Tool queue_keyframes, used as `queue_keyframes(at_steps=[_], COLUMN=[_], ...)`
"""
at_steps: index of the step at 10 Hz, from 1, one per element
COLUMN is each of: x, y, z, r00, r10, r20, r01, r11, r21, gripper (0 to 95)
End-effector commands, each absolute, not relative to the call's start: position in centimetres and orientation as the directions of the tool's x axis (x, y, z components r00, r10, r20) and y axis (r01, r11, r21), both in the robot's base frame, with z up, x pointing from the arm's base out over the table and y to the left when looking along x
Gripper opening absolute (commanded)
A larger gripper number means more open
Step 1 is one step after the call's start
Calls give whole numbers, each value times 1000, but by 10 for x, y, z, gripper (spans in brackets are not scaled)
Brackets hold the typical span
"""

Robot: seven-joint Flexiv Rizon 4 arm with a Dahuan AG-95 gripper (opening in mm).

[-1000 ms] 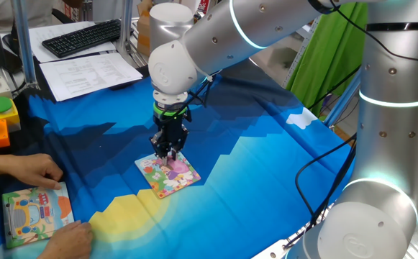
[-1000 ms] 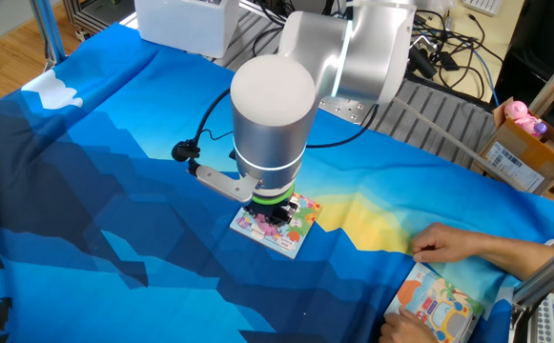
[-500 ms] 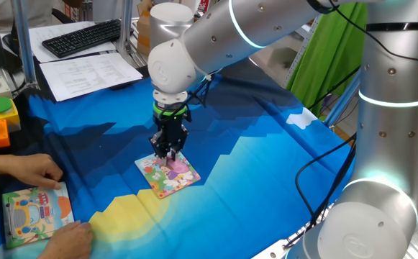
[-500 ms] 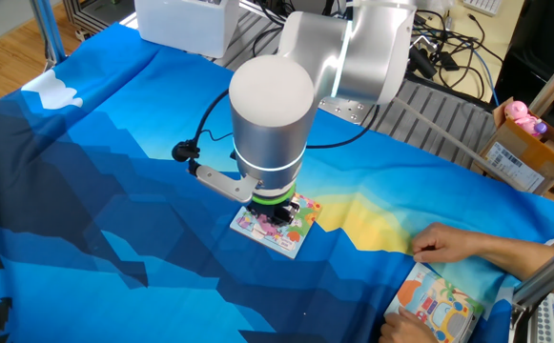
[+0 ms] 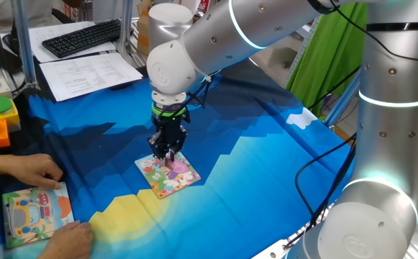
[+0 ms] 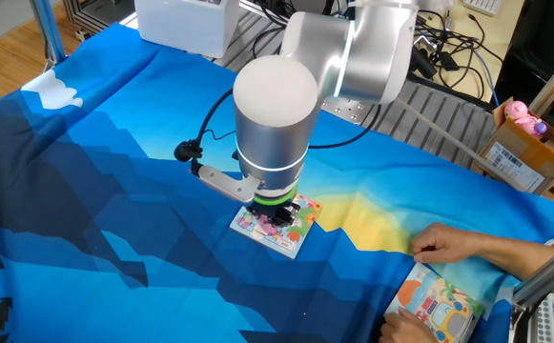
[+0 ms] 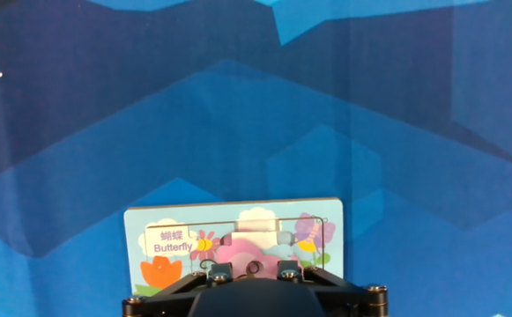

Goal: Assemble one piece of a puzzle

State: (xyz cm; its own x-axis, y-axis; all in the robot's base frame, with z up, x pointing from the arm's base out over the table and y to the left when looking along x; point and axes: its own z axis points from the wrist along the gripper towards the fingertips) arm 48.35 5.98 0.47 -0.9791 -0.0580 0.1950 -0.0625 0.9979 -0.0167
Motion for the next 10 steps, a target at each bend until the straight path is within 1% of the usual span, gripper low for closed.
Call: queue_keyframes(at_steps=[1, 8, 10], x=[484, 484, 484], y=[59, 59, 59], z=[3, 3, 3], r00=[-978, -978, -977], r10=[-54, -41, -36], r20=[199, 204, 208], r01=[-57, -44, -36], r11=[998, 999, 999], r21=[-10, -9, 2], gripper=[0, 0, 0])
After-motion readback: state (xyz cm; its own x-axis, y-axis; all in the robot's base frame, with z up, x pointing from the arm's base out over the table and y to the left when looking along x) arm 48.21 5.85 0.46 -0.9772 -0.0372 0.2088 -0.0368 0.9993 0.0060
